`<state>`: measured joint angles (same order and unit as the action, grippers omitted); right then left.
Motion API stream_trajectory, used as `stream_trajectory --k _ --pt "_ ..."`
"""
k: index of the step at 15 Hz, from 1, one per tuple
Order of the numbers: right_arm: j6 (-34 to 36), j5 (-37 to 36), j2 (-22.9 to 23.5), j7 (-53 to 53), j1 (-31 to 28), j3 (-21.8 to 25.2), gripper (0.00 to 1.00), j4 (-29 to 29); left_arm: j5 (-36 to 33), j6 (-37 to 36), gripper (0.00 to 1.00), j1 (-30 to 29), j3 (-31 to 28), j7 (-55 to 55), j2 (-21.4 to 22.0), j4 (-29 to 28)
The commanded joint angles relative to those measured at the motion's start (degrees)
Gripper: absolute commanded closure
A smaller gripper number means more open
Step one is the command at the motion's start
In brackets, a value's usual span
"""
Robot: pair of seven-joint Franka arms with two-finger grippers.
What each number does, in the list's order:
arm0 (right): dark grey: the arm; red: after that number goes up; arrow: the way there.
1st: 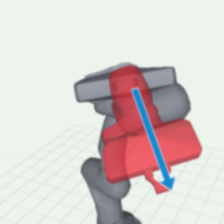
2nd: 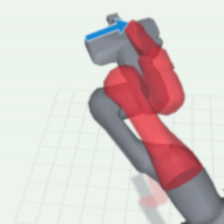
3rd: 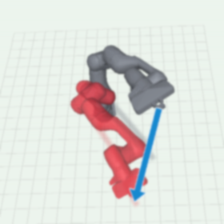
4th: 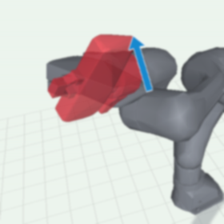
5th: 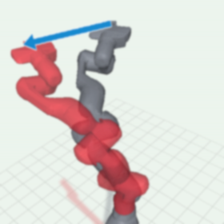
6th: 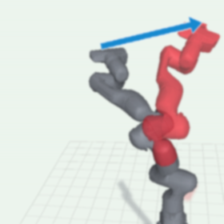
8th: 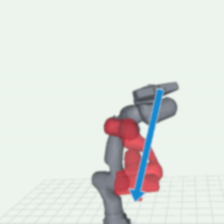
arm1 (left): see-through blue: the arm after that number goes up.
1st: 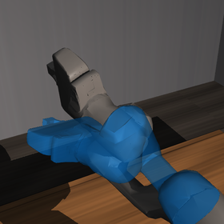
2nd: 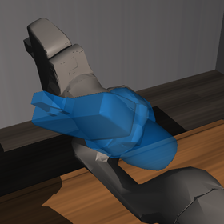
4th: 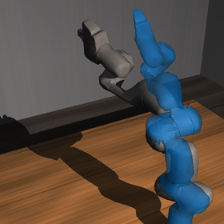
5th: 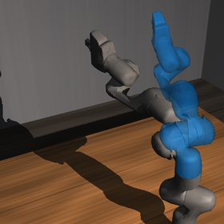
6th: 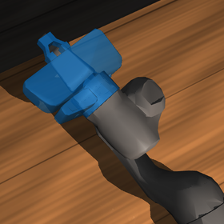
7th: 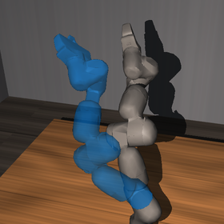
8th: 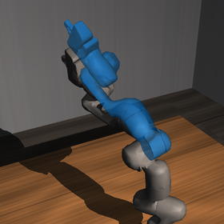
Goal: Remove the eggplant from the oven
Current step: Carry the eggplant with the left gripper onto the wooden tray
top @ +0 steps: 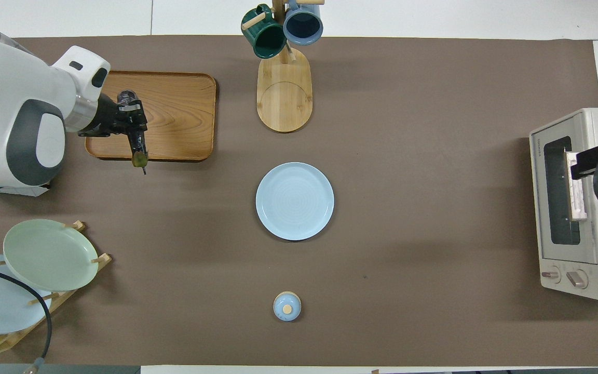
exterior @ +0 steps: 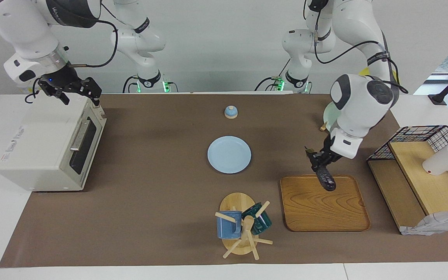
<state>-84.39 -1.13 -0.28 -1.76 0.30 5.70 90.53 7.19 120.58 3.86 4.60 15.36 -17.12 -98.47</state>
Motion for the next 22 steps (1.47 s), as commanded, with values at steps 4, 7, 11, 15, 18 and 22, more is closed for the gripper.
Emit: stream_trajectory --k 4,7,11,15,18,22 --pt "0.4 1.4 -0.7 0.6 -0.5 -0.1 0.0 0.4 -0.2 1.1 1.0 -1.2 0.6 -3.9 -14.8 13.1" --pt "0.4 1.3 -0.6 0.6 -0.5 -0.1 0.0 0.4 -3.3 4.5 1.0 -0.5 0.8 -5.3 -15.6 12.2" --pt "0.4 1.3 -0.7 0.6 -0.5 -0.1 0.0 0.4 -3.4 5.6 1.0 -0.1 0.7 -8.1 -15.6 11.1" --pt "0.4 1.4 -0.7 0.6 -0.5 -0.1 0.0 0.4 -3.4 5.4 0.01 0.0 0.7 -9.5 -15.4 10.8" --pt "0.4 1.4 -0.7 0.6 -0.5 -0.1 0.0 0.4 -3.1 0.7 0.0 -0.8 0.7 -9.5 -11.9 11.0" --pt "0.4 1.3 -0.7 0.6 -0.5 -0.1 0.0 0.4 -3.2 -9.3 0.0 -1.2 0.1 -8.1 -2.7 10.6"
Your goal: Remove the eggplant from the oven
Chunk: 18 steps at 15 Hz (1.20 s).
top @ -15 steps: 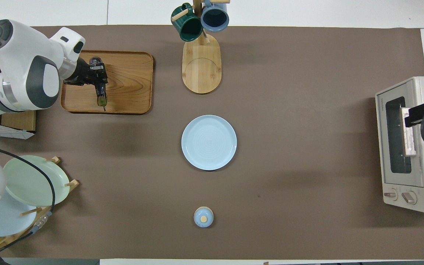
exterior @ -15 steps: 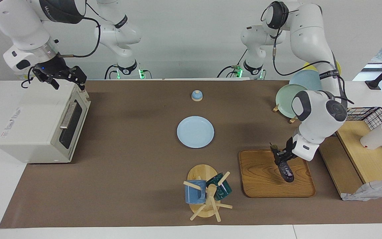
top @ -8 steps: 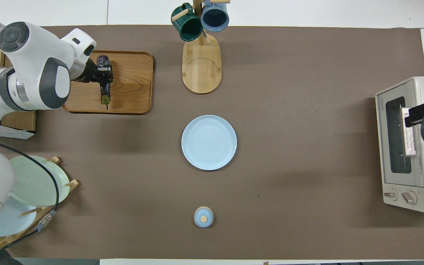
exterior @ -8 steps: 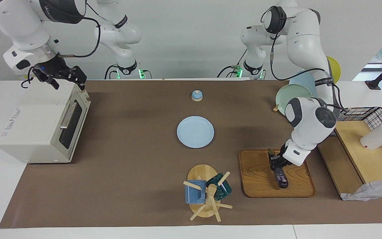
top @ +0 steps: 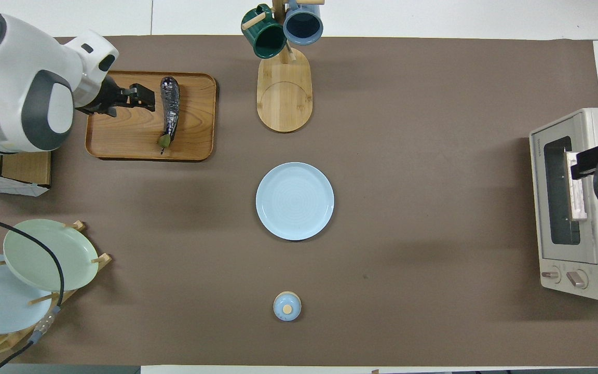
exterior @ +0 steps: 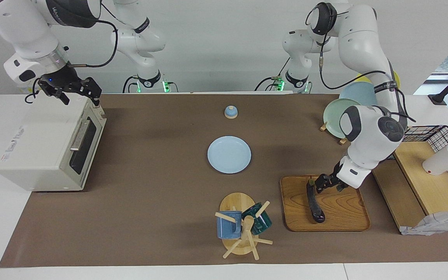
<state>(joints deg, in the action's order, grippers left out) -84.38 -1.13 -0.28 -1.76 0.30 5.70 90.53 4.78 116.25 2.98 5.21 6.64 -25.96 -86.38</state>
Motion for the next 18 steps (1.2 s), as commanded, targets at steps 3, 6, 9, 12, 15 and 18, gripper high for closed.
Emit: stream_trajectory --k 3,6,9,12,15,18 --pt "0.4 1.3 -0.7 0.6 -0.5 -0.1 0.0 0.4 -1.0 -11.5 0.0 -0.3 -2.0 0.6 12.7 -1.2" --pt "0.4 1.3 -0.7 0.6 -0.5 -0.1 0.0 0.4 -1.3 -20.3 0.0 -0.3 -2.8 0.5 19.2 -1.9" --pt "0.4 1.3 -0.7 0.6 -0.5 -0.1 0.0 0.4 -2.1 -25.5 0.0 -0.2 -2.7 0.0 24.4 -5.6" --pt "0.4 1.4 -0.6 0.6 -0.5 -0.1 0.0 0.4 -2.1 -24.8 0.0 -0.2 -2.7 -0.1 29.5 -14.1" --pt "0.4 1.4 -0.7 0.6 -0.5 -0.1 0.0 0.4 -2.1 -24.4 0.0 -0.2 -2.7 -0.9 30.0 -14.7" --pt "0.4 1.4 -0.6 0.6 -0.5 -0.1 0.0 0.4 -2.0 -24.0 0.0 -0.2 -2.7 -1.5 29.5 -13.7"
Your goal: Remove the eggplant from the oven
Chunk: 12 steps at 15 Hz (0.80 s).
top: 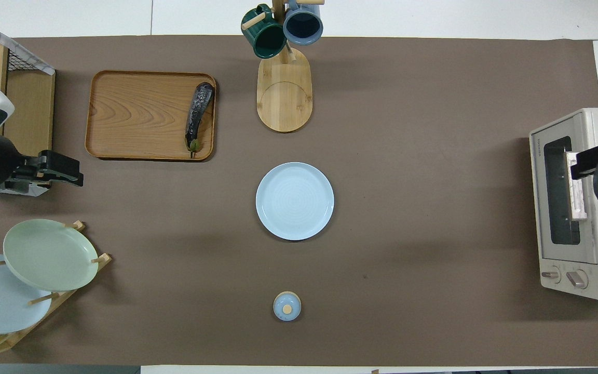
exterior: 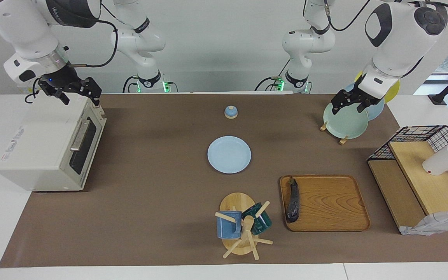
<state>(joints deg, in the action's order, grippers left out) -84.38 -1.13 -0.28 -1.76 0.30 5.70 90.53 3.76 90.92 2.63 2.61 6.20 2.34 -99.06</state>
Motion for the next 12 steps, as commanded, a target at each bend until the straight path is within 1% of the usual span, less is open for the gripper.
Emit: stream_trajectory --k 1,5,7,8,12 --pt "0.4 1.3 -0.7 0.6 -0.5 -0.1 0.0 0.4 -0.9 0.7 0.0 0.2 -0.1 -0.9 0.8 0.2" --pt "0.4 1.4 -0.7 0.6 -0.5 -0.1 0.0 0.4 -0.8 -2.4 0.0 0.4 -0.1 -0.8 0.2 1.8" --pt "0.4 1.3 -0.6 0.6 -0.5 -0.1 0.0 0.4 -1.1 -5.9 0.0 0.4 -0.1 -0.8 -0.8 5.7" --pt "0.4 1.4 -0.7 0.6 -0.5 -0.1 0.0 0.4 -1.4 -6.4 0.0 0.5 0.0 -0.8 -0.8 6.4" --pt "0.4 1.4 -0.7 0.6 -0.5 -0.1 0.0 0.4 -2.1 -4.7 0.0 1.1 0.5 -1.0 -0.7 6.0"
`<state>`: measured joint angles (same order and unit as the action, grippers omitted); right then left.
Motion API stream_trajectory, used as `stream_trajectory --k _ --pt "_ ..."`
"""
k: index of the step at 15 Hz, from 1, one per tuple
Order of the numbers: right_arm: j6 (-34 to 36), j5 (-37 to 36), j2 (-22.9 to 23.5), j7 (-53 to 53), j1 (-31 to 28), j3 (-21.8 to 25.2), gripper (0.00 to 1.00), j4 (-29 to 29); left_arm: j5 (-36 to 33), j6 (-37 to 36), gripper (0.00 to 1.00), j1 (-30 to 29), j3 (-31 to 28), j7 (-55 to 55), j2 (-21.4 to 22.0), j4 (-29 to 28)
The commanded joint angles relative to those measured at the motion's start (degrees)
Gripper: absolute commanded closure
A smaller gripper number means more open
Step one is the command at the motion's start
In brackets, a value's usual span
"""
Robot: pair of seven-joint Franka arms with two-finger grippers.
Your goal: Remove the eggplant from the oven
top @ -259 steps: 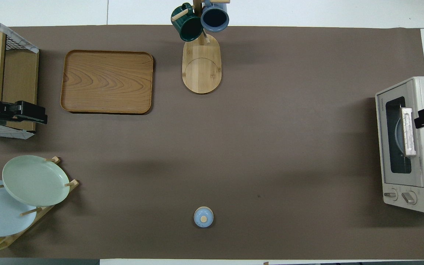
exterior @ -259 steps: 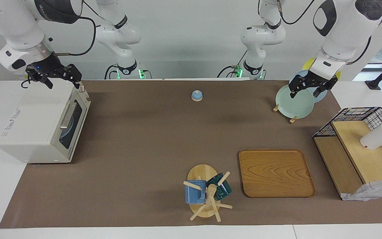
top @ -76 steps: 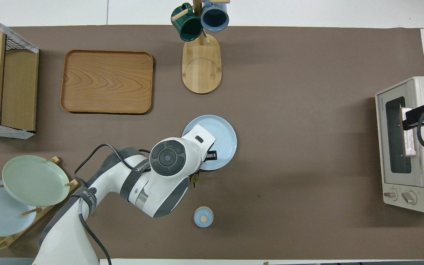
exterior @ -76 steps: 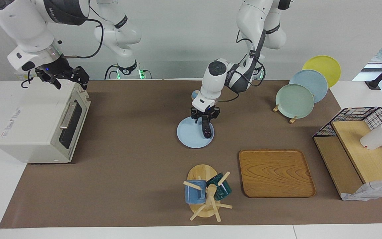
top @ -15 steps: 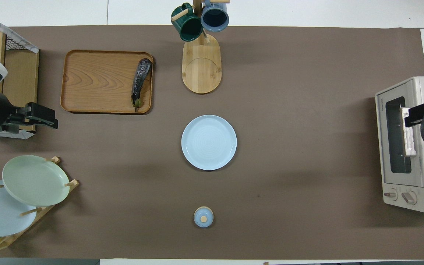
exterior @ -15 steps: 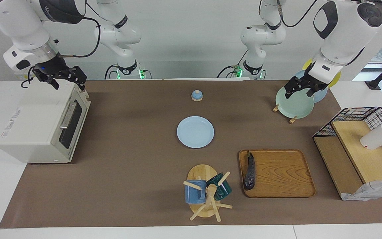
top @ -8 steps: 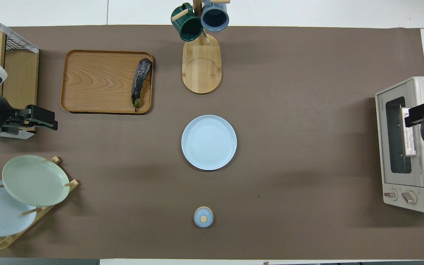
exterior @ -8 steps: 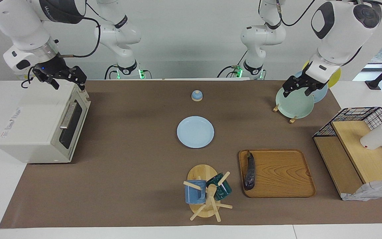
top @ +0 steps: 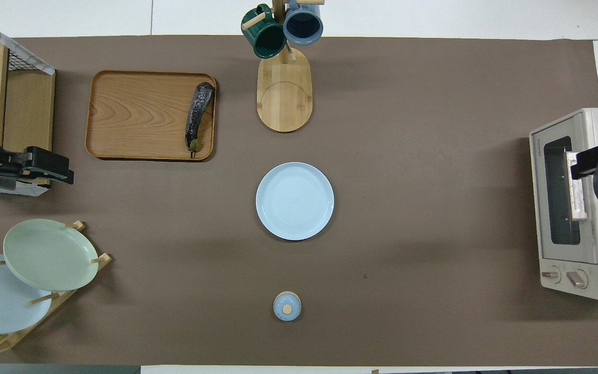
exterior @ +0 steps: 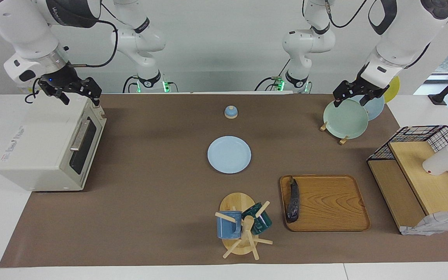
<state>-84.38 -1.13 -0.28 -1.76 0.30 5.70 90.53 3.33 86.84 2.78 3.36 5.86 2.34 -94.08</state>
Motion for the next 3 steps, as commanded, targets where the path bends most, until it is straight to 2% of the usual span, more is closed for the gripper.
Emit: stream_trajectory --k 1,3 --pt "0.4 1.4 -0.7 0.6 -0.5 -0.1 0.0 0.4 -1.8 -0.6 0.0 0.9 -0.3 -0.7 -0.8 1.2" --pt "0.4 1.3 -0.7 0.6 -0.5 -0.1 0.0 0.4 -2.1 -0.5 0.0 0.8 -0.3 -0.7 -0.8 1.2"
